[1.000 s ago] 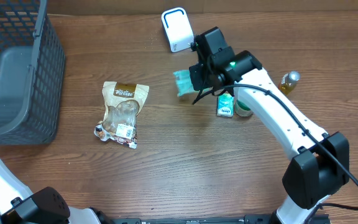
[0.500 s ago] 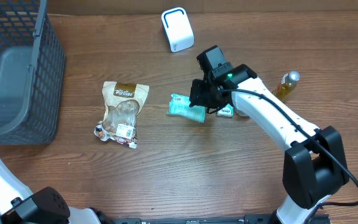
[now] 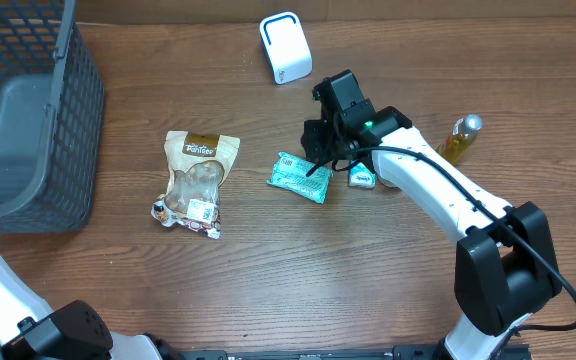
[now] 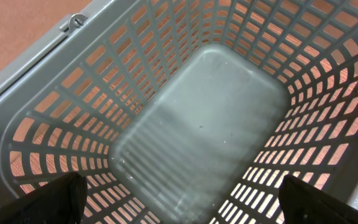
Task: Scan the item barcode
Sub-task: 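Move the tissue pack right away from the scanner and lower it, then open the right gripper to release the tissue pack on the table, then move the right gripper left toward the snack bag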
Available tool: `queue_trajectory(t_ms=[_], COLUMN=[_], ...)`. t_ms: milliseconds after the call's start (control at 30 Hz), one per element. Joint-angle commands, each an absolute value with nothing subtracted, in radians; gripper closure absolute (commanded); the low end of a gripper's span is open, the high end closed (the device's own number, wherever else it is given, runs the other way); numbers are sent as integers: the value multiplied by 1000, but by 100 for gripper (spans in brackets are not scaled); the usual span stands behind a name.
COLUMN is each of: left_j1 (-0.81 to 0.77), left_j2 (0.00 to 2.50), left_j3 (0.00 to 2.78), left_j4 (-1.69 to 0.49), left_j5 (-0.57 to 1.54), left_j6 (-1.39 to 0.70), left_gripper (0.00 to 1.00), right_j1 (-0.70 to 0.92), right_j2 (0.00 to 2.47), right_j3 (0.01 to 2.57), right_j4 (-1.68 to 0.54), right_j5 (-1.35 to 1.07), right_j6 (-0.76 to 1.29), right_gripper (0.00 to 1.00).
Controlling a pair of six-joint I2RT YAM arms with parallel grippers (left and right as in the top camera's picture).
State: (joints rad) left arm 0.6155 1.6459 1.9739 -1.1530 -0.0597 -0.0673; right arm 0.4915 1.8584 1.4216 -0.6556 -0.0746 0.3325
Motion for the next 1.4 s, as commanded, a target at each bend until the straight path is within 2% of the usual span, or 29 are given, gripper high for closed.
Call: queue_trajectory(t_ms=[0,400,767,1033,1367], left_j1=[615,615,615,615,615], left_j2=[1651,1651,1651,1651,1651], left_j3=[1991,1991,1991,1991,1991], left_j4=[-1153,-1153,-1152,-1152,-1152], left_j5=[-54,-54,-54,-54,-54], left_j6=[-48,-48,-48,-48,-48], left_gripper=[0,0,0,0,0], right_j1=[493,491,492,490,611], right_j2=[1876,2043,2042,2037,2039], right_j3=[1420,1420,1429,1595,1635], right_j4=[-624,-593,-887,-1046,-1086], right_j5=[-60,-9,-181,-99,-111], right_j6=[284,408,476,448,439], right_gripper=[71,73,72,72,73])
